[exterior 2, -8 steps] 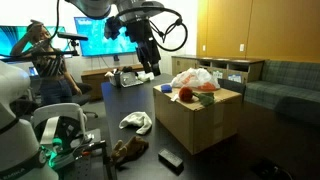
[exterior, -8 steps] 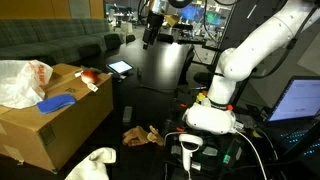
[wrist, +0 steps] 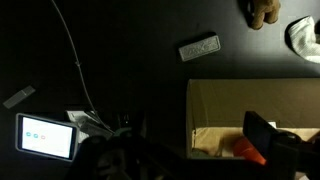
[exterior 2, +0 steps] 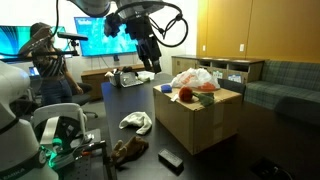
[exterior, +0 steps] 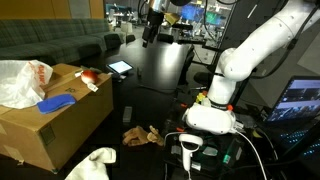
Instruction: Remove the orange plush toy from the box and replace it with the gray duster, remove the blue object from the box and replace it with the brown toy and remove the plastic bag from the box and replace it with the white towel
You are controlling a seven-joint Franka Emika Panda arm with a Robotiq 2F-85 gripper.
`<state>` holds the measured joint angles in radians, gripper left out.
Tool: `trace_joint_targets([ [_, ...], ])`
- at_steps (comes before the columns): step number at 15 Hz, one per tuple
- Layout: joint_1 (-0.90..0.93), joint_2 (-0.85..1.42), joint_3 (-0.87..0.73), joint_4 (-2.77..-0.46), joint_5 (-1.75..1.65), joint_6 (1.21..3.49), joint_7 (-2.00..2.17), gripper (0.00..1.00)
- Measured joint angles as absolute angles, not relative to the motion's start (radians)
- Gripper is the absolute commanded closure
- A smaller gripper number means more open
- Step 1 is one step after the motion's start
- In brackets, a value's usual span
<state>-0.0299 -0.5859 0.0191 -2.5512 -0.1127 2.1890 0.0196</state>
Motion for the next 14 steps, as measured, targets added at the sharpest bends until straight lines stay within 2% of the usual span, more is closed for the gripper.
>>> trace_joint_targets([
  [6, -0.028, -0.528, 0.043, -2.511, -0.127, 2.191, 0.019, 0.0],
  [14, 0.007, -0.201, 0.145, -2.22, -0.213, 2.186, 0.038, 0.0],
])
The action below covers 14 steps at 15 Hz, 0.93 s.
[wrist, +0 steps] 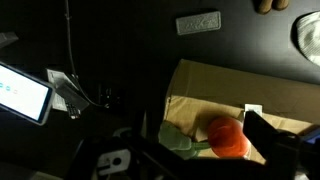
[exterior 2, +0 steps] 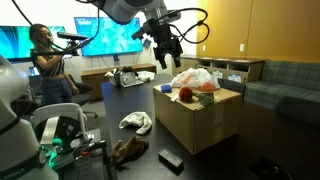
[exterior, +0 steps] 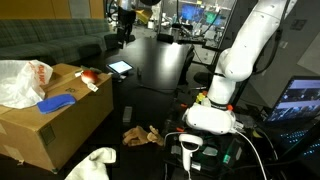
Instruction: Remove the orange plush toy from the box and replace it with the gray duster, remove the blue object from the box and replace it with the brown toy and remove the plastic bag from the box and replace it with the white towel
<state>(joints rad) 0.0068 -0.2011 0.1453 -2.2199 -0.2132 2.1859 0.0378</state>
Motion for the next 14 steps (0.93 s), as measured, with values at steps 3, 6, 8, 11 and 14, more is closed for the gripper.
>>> trace_joint_targets([
  [3, 0.048, -0.072, 0.159, -2.115, -0.215, 2.184, 0.039, 0.0],
  [6, 0.093, 0.037, 0.162, -2.03, -0.214, 2.184, 0.038, 0.0],
  [8, 0.12, 0.099, 0.163, -1.984, -0.213, 2.184, 0.038, 0.0],
  [11, 0.155, 0.188, 0.165, -1.918, -0.212, 2.184, 0.038, 0.0],
  [14, 0.181, 0.273, 0.165, -1.847, -0.205, 2.184, 0.045, 0.0],
])
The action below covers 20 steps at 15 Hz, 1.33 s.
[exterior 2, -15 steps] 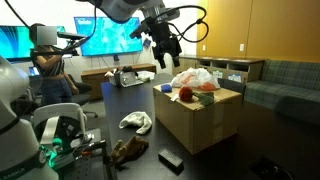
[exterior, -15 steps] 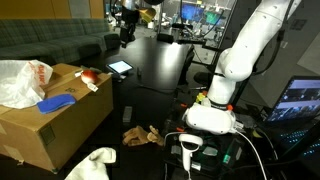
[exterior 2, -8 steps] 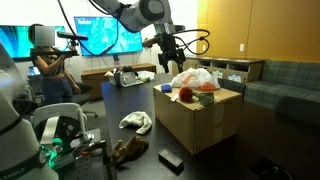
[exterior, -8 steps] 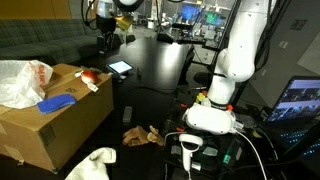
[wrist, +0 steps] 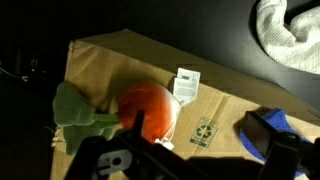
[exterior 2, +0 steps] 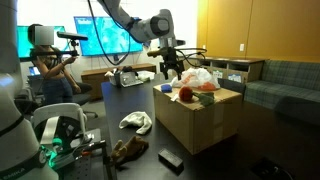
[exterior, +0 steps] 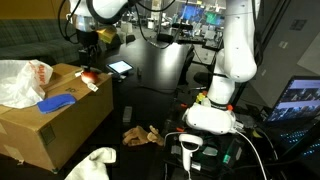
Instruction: Remove the orange plush toy from the box and replace it with the gray duster, remove the blue object from the box and replace it with the brown toy and remove the plastic bag from the box and replace it with the white towel
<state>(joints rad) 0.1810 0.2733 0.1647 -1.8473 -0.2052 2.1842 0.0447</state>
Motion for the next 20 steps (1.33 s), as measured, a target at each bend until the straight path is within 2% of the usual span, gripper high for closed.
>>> trace_joint_targets([
  [7, 0.194, 0.417, 0.154, -1.721, -0.175, 2.184, 0.087, 0.0],
  [18, 0.202, 0.5, 0.083, -1.665, -0.182, 2.181, 0.149, 0.0],
  [20, 0.216, 0.514, 0.068, -1.655, -0.202, 2.18, 0.175, 0.27],
])
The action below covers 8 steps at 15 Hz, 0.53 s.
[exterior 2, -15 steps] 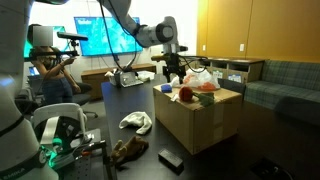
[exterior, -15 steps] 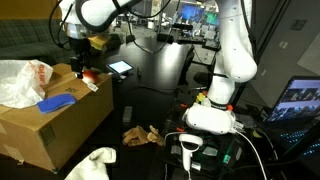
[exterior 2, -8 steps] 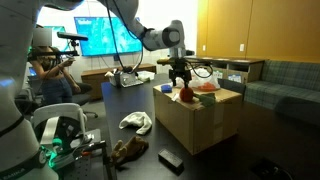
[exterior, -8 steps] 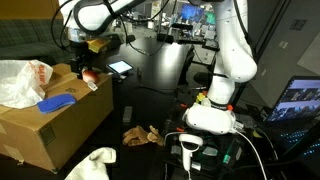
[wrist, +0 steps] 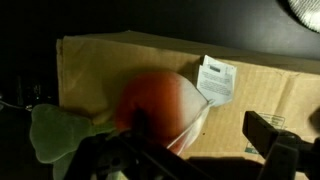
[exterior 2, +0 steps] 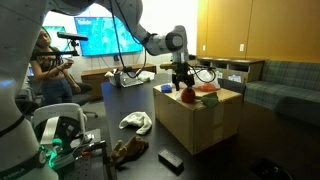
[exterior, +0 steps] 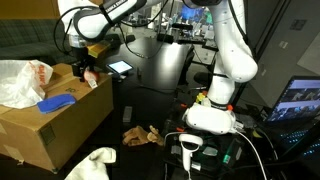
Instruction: Remove the orange plush toy from the box and replace it with the gray duster, remove the blue object from the box and replace it with the brown toy and remove the plastic bag from the box and replace it with the white towel
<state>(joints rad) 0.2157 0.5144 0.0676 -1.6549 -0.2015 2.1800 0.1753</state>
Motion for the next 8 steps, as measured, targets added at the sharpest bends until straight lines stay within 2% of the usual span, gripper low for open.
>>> trace_joint_targets([
  [8, 0.232, 0.531, 0.021, -1.63, -0.23, 2.165, 0.238, 0.88],
])
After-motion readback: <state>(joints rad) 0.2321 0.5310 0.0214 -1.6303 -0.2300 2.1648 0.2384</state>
